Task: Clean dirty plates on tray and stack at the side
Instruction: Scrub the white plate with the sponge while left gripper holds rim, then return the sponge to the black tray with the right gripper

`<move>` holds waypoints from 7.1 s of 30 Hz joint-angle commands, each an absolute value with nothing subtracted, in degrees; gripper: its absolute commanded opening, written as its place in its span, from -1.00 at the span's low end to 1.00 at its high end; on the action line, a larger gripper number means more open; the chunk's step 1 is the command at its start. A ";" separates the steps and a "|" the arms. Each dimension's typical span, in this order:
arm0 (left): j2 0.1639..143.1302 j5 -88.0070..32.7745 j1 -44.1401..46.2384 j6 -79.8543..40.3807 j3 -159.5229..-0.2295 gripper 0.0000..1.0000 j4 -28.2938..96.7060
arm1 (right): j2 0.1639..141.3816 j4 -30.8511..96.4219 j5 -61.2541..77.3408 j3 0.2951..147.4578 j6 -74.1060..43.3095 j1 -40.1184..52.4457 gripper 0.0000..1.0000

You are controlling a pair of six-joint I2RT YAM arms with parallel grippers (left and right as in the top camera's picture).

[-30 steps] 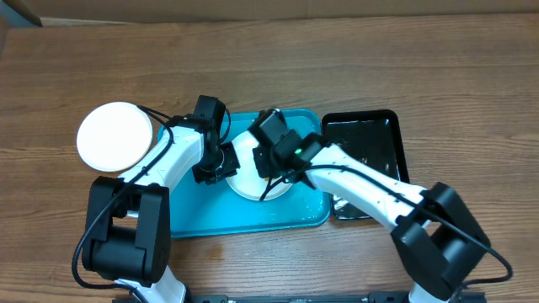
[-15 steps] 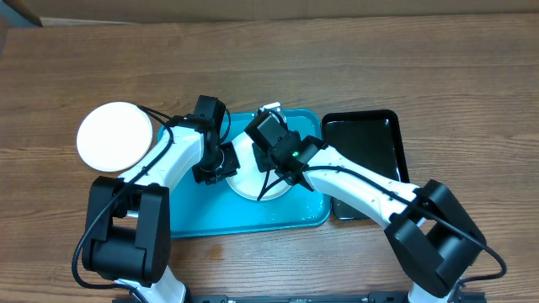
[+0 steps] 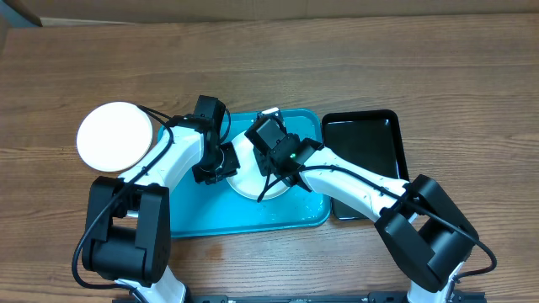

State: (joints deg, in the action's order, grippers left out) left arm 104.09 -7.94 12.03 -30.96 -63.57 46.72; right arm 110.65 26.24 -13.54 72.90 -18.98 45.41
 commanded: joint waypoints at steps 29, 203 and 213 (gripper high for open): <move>103.81 -8.36 12.40 -28.88 -63.88 -0.41 46.65 | 112.31 25.19 -19.05 72.73 -12.32 43.42 -0.87; 103.81 -4.01 12.36 -28.25 -63.86 -0.92 45.80 | 100.05 63.75 -2.55 83.15 -8.91 12.56 -0.92; 103.81 -4.03 12.38 -28.25 -63.86 -0.90 45.82 | 100.12 47.20 -3.01 67.83 -8.86 8.27 -0.92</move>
